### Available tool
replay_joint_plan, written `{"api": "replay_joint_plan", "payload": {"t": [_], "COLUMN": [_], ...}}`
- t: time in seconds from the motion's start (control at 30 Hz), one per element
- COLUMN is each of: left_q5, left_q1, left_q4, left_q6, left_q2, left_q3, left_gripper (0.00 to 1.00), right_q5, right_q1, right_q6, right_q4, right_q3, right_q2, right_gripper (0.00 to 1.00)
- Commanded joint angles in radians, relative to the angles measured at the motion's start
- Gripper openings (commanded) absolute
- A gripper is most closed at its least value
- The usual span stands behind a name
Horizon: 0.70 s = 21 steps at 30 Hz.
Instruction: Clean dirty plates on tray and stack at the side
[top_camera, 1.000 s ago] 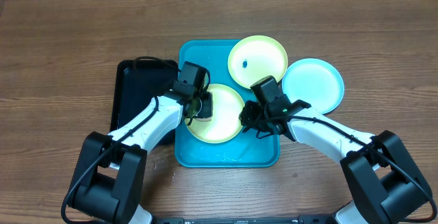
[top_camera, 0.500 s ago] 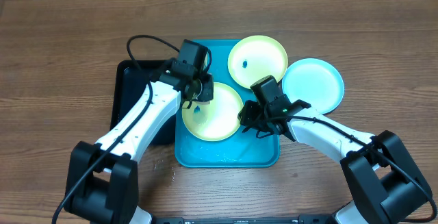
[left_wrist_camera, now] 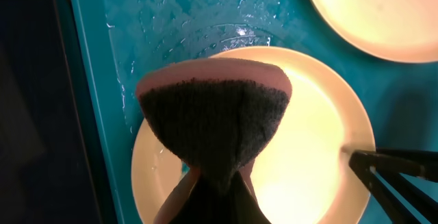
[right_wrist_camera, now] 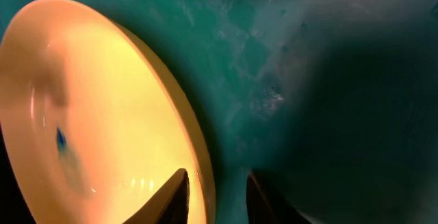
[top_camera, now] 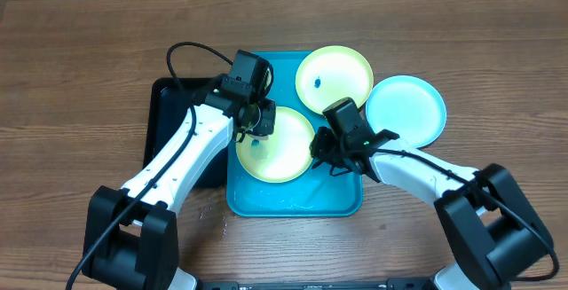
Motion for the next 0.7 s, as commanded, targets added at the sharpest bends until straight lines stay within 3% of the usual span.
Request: {"api": "replay_joint_plan", "payload": {"t": [0.0,0.07,0.1,0.67], "left_q5": [0.006,0.012,0.016,0.040], "left_q1": [0.002,0.002,0.001,-0.011], "left_q4": [-0.008,-0.017,-0.023,-0.037], "left_q6": [0.020,0.020,0.020,0.035], "left_q2": [-0.021,-0.021,-0.021,0.013], "left_q3": [-0.019,-0.021,-0.021,-0.024], "left_gripper": [0.04,0.04,0.04,0.04], "right_q5": [0.016,0.016,0.015,0.005], "right_q1": [0.013,0.013,0.013,0.015], "right_q6": [0.018,0.019,0.021,-0.042], "right_q4": [0.011,0.013,0.013,-0.153], "right_q3": [-0.002,-0.002,-0.002,0.063], "right_q2": [0.020,0.020,0.020,-0.005], "right_gripper": [0.20,0.05,0.04,0.05]}}
